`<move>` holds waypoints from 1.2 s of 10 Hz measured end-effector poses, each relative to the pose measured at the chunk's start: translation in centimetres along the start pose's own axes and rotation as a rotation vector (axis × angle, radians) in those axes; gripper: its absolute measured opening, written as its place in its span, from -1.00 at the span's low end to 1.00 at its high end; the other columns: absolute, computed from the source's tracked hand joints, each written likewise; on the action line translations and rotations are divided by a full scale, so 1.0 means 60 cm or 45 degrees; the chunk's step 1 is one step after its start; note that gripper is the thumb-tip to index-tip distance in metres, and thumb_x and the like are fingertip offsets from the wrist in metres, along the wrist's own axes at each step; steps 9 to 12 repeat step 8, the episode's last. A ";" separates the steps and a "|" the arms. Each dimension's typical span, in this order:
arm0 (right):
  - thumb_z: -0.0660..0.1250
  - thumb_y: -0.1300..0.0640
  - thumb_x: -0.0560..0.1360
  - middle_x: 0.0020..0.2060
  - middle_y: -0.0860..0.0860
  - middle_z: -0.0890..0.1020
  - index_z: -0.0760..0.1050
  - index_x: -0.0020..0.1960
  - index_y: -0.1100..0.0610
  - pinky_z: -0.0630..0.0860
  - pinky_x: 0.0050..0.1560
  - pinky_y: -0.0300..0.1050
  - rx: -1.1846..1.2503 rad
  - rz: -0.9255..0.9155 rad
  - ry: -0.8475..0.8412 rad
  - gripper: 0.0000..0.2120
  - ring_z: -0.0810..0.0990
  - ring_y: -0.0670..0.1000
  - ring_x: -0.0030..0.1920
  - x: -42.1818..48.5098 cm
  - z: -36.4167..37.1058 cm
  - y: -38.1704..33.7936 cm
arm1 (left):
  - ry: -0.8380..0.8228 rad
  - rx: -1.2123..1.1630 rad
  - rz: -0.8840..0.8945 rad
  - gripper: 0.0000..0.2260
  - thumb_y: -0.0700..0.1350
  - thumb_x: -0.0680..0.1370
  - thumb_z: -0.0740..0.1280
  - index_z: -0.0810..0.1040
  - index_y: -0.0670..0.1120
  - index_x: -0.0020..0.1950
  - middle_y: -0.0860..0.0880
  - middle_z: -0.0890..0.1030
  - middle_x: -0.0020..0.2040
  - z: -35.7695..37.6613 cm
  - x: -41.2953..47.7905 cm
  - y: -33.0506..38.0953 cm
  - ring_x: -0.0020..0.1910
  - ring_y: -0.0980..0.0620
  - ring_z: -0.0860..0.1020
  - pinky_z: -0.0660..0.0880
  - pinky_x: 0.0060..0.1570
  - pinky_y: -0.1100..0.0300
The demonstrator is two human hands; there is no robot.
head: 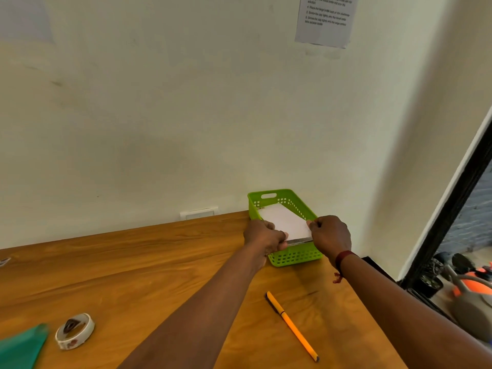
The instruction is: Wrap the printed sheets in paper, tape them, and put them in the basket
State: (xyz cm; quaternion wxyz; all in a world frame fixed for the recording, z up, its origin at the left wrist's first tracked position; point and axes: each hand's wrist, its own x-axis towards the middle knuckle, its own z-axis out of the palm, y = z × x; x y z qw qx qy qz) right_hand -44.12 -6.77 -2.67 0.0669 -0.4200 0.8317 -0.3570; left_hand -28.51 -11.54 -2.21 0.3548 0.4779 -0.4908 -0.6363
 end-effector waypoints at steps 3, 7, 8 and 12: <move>0.24 -0.13 0.59 -0.40 0.07 0.52 0.39 -0.40 0.09 0.25 -0.41 -0.13 -0.210 -0.054 -0.002 -0.54 0.50 0.13 -0.33 0.021 0.022 0.004 | 0.138 0.093 0.135 -0.62 -0.27 0.42 0.53 0.51 -0.21 0.18 -0.10 0.55 -0.02 -0.005 0.017 -0.023 -0.41 0.06 0.61 0.61 -0.36 0.22; 0.17 -0.17 0.60 0.00 0.09 0.57 0.63 0.06 0.03 0.41 -0.17 -0.09 -0.381 -0.431 0.183 -0.63 0.54 0.13 0.03 -0.041 0.025 -0.028 | 0.303 0.434 0.333 -0.75 -0.04 0.46 0.43 0.64 -0.04 0.12 0.01 0.68 -0.05 -0.042 0.000 -0.035 -0.14 0.01 0.66 0.64 -0.10 0.03; 0.18 -0.17 0.59 0.03 0.06 0.57 0.61 0.12 0.03 0.45 -0.08 -0.04 -0.347 -0.530 0.215 -0.64 0.50 0.12 0.10 -0.057 0.036 -0.037 | 0.334 0.478 0.347 -0.75 -0.08 0.49 0.41 0.63 -0.06 0.16 0.12 0.62 -0.15 -0.055 -0.023 -0.031 -0.19 0.16 0.57 0.58 -0.12 0.18; 0.18 -0.17 0.59 0.03 0.06 0.57 0.61 0.12 0.03 0.45 -0.08 -0.04 -0.347 -0.530 0.215 -0.64 0.50 0.12 0.10 -0.057 0.036 -0.037 | 0.334 0.478 0.347 -0.75 -0.08 0.49 0.41 0.63 -0.06 0.16 0.12 0.62 -0.15 -0.055 -0.023 -0.031 -0.19 0.16 0.57 0.58 -0.12 0.18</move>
